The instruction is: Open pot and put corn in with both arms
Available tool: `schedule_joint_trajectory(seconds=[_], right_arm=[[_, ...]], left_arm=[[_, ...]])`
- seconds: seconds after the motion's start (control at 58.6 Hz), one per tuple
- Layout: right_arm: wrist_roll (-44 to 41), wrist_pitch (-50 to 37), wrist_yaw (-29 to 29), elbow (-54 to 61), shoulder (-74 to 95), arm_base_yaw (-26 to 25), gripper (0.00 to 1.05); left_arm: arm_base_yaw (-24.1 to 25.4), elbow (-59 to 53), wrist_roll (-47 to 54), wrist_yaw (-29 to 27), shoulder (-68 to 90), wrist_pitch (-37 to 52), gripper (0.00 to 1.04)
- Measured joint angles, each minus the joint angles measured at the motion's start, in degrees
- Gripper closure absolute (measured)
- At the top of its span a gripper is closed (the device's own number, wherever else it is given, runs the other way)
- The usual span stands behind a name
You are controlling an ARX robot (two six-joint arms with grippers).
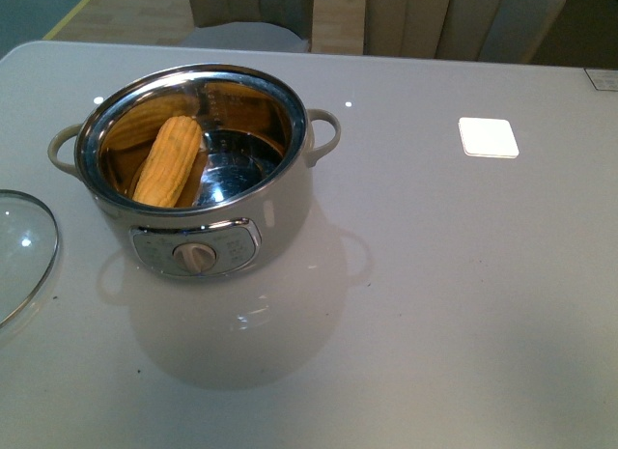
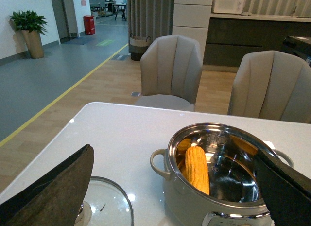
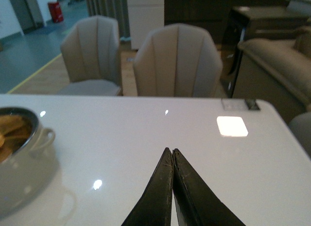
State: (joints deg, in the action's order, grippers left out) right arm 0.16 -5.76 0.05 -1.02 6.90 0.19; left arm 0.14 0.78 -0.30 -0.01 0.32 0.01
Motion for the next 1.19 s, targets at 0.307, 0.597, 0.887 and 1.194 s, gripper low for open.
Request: schedule_joint_trajectory(seconds=[0.307,0.597,0.887,1.194], right_arm=[[0.0,5.6,0.0,0.0,-6.5,0.0,0.94],[0.0,5.6,0.0,0.0,-6.5,0.0,0.31],[0.0,5.6,0.0,0.0,-6.5,0.0,0.09],[0.0,5.6,0.0,0.0,-6.5,0.0,0.09]], left_arm=[[0.0,0.0,0.0,0.0,0.0,0.0,0.07],[0.0,0.0,0.0,0.0,0.0,0.0,0.07],[0.0,0.0,0.0,0.0,0.0,0.0,0.07],[0.0,0.0,0.0,0.0,0.0,0.0,0.07]])
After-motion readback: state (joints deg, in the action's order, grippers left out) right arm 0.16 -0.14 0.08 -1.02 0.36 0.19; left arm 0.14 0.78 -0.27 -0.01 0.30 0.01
